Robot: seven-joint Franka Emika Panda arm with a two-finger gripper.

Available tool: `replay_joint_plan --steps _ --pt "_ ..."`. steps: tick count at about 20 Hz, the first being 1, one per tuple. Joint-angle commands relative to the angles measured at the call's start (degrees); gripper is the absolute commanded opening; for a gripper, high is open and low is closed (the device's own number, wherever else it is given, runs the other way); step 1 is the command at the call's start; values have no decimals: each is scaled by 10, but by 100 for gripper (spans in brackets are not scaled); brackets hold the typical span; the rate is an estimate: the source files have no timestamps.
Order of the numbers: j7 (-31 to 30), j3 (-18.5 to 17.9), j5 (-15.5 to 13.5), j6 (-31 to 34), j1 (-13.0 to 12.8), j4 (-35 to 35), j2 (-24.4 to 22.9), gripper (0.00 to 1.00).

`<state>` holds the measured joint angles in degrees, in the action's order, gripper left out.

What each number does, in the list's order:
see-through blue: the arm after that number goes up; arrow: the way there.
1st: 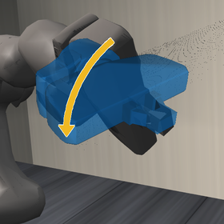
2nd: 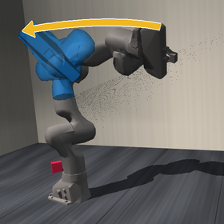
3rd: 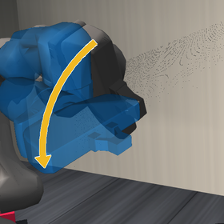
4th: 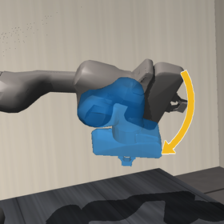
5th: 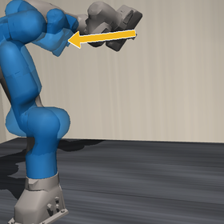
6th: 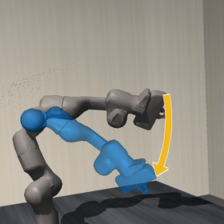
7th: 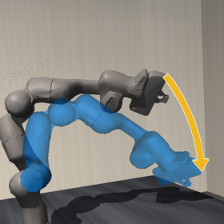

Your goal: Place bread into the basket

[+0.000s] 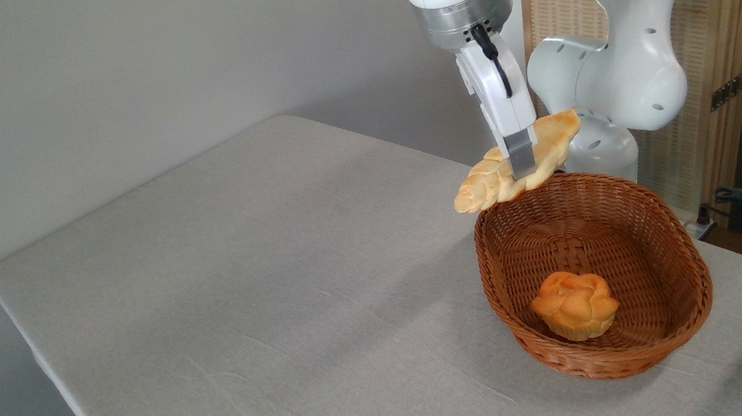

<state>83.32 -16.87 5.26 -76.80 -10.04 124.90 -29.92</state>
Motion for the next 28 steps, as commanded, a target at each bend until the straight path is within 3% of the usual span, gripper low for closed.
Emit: replay_joint_plan --steps 1,8,11,13,16,19,21,23,25,28 --pt "14 -10 6 13 -9 -3 -1 100" --pt "14 -13 7 9 -9 -4 -1 100" --pt "-7 -11 8 -29 -10 -28 3 100" --pt "-76 -5 0 -53 -15 -59 20 100" --pt "-189 18 -2 -81 -34 -136 86 100" --pt "-263 35 -50 -88 -31 -224 162 100" --pt "-317 57 -84 -95 -5 -284 213 100" --pt "-375 119 -94 -95 50 -340 263 100" --pt "-402 145 -89 -106 60 -364 289 100" --pt "-421 147 -88 -124 60 -365 290 100"
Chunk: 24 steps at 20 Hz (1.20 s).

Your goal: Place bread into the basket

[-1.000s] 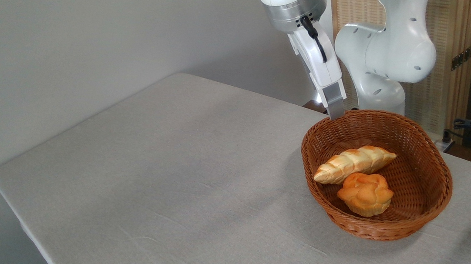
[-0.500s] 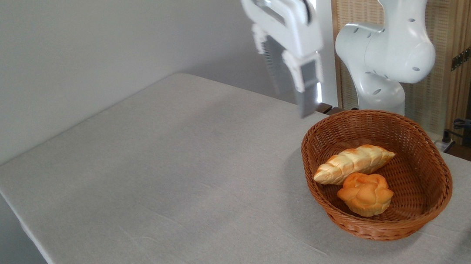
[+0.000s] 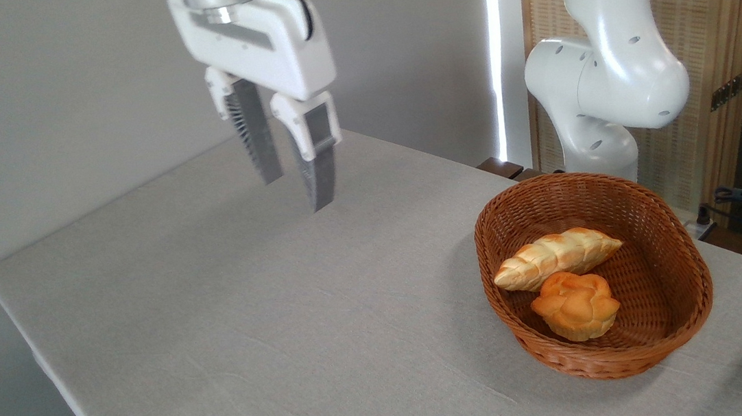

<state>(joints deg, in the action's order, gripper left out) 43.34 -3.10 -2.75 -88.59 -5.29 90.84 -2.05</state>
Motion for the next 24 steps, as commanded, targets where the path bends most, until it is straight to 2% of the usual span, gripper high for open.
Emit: replay_joint_plan --steps 1,9,11,14,16,19,24 --pt "-21 10 -7 -6 12 -23 12 100" --pt "-40 27 -6 -8 15 -20 12 100" --pt "-41 33 -7 -8 24 -17 12 100" --pt "-43 45 -5 -11 25 11 4 100" --pt "-41 45 5 -28 25 21 -3 100" --pt "-43 42 37 -30 25 21 -3 100" --pt "-45 39 42 -26 25 21 -4 100"
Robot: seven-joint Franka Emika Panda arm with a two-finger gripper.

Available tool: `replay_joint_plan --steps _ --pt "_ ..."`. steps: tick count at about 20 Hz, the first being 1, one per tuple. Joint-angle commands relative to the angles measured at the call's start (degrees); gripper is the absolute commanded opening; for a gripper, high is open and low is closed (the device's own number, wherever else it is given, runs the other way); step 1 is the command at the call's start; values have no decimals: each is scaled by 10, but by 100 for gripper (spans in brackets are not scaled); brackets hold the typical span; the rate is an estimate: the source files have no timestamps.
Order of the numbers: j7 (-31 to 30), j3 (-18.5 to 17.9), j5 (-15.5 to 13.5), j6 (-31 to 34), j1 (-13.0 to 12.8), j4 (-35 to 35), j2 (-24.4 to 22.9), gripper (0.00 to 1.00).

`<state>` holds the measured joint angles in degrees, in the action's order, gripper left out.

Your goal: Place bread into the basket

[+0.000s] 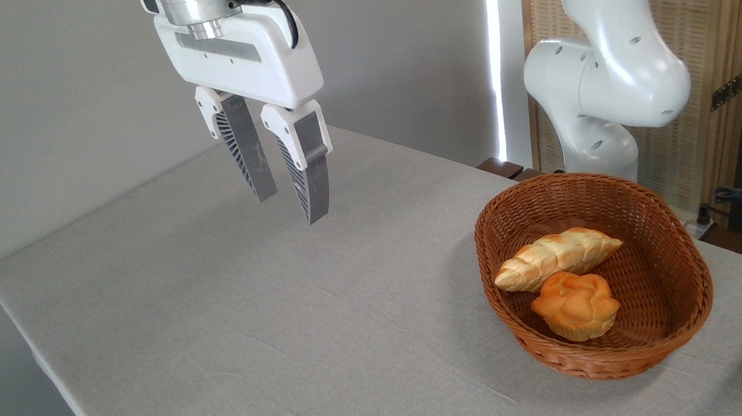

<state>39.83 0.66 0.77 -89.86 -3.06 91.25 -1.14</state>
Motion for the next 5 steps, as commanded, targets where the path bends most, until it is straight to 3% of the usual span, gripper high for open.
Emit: replay_joint_plan --steps 1,5 --pt "-11 1 6 -14 2 16 -14 100" --pt "-20 1 2 -12 2 16 -17 100"
